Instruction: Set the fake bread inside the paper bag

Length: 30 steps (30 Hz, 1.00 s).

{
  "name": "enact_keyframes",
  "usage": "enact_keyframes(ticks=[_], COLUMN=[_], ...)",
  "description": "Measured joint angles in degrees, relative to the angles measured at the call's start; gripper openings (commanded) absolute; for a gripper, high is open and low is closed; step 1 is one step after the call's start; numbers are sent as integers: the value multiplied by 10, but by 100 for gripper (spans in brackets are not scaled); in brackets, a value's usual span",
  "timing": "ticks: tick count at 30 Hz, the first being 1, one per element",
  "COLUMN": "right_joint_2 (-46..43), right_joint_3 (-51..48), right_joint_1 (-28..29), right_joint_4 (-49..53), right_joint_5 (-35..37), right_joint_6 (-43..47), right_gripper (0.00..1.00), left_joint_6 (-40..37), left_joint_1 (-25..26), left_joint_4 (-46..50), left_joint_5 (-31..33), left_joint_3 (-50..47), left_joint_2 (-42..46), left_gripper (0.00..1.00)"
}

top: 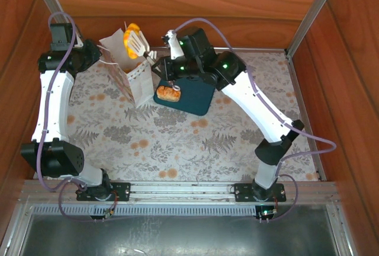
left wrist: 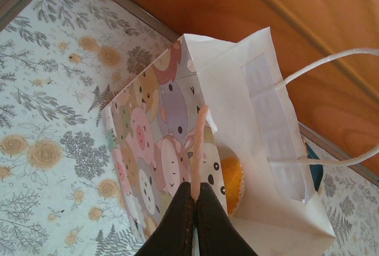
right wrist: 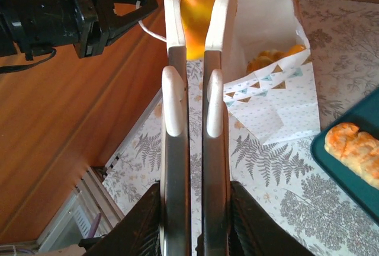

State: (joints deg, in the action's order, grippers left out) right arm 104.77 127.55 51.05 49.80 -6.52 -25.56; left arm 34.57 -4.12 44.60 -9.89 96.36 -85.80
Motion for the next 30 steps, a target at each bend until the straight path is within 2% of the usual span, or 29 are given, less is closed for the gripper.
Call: enact_keyframes(ticks=[12,18,24,30], right_joint_2=[88,104,118,122], right_joint_3=[47,54,55,55], right_joint_1=[0,0,0,0], right_joint_4=[-10,-9,-9,-9], right_joint_5=[4,7,15,19], right_joint_6=[14,17,23,26], right_gripper=[32,37,47,48], left_joint_6=[0,0,0,0], left_joint_1=[0,0,0,0], left_joint_4=[0,0,0,0], left_joint_5=[0,0,0,0], left_joint_3=[0,-5,-6,-6], left_joint_2=[0,2,2,2], left_gripper=[0,0,0,0])
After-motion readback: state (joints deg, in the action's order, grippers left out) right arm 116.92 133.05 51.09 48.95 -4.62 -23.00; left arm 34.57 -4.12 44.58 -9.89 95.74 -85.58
